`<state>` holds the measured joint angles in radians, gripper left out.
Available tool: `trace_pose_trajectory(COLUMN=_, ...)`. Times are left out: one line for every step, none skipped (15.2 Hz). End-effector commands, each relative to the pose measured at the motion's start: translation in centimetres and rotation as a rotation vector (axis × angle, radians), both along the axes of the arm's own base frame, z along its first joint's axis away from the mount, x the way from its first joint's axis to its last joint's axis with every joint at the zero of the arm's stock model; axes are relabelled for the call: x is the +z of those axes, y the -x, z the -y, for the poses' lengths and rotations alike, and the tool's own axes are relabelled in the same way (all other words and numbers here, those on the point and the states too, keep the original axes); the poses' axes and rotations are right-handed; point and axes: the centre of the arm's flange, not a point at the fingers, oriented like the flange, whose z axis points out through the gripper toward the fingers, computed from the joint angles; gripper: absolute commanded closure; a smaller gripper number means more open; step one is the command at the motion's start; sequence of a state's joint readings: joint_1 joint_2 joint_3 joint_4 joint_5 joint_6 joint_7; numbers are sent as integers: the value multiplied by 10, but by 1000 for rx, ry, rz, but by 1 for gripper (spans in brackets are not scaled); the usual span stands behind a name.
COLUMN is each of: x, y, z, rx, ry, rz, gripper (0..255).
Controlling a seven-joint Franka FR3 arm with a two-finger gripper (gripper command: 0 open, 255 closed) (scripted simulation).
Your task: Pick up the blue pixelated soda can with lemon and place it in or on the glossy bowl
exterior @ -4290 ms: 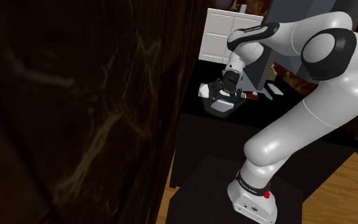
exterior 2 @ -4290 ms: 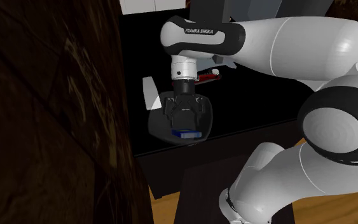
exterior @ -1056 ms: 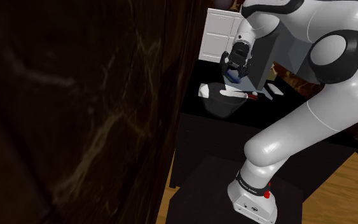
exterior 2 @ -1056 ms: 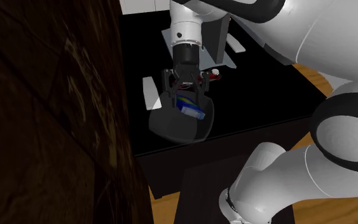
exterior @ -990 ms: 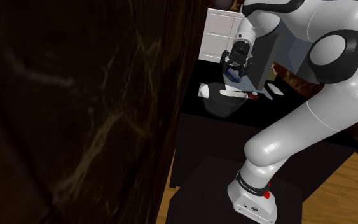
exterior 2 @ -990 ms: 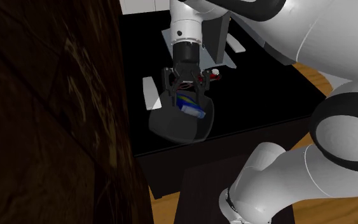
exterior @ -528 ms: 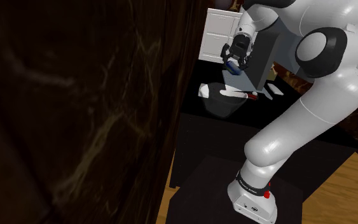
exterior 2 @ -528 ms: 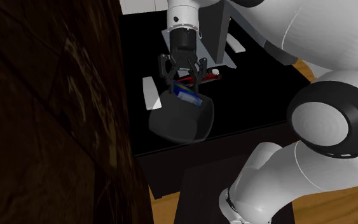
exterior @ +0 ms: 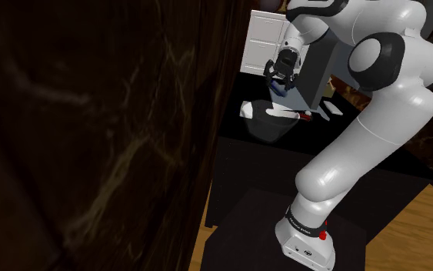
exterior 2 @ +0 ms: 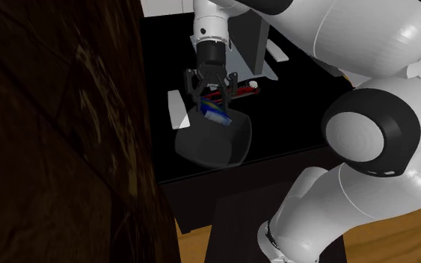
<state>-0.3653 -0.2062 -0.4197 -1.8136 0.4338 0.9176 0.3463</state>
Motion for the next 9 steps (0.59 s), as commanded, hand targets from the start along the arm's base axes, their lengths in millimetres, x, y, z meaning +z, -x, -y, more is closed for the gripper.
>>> trace_pose_trajectory(x=-12, y=2, z=0, rx=0, ry=0, rz=0, gripper=255)
trace_pose_trajectory(x=-17, y=2, z=0, rx=0, ry=0, rz=0, gripper=255)
trace_pose_trajectory(x=-22, y=2, z=0, rx=0, ry=0, rz=0, gripper=255)
trace_pose_trajectory(x=-27, y=2, z=0, rx=0, ry=0, rz=0, gripper=255)
trace_pose_trajectory(x=-33, y=2, z=0, rx=0, ry=0, rz=0, gripper=255)
trace_pose_trajectory(x=-40, y=2, z=0, rx=0, ry=0, rz=0, gripper=255)
trace_pose_trajectory(x=-40, y=2, z=0, rx=0, ry=0, rz=0, gripper=255)
trace_pose_trajectory(x=-40, y=2, z=0, rx=0, ry=0, rz=0, gripper=255)
trace_pose_trajectory(x=-40, y=2, z=0, rx=0, ry=0, rz=0, gripper=255)
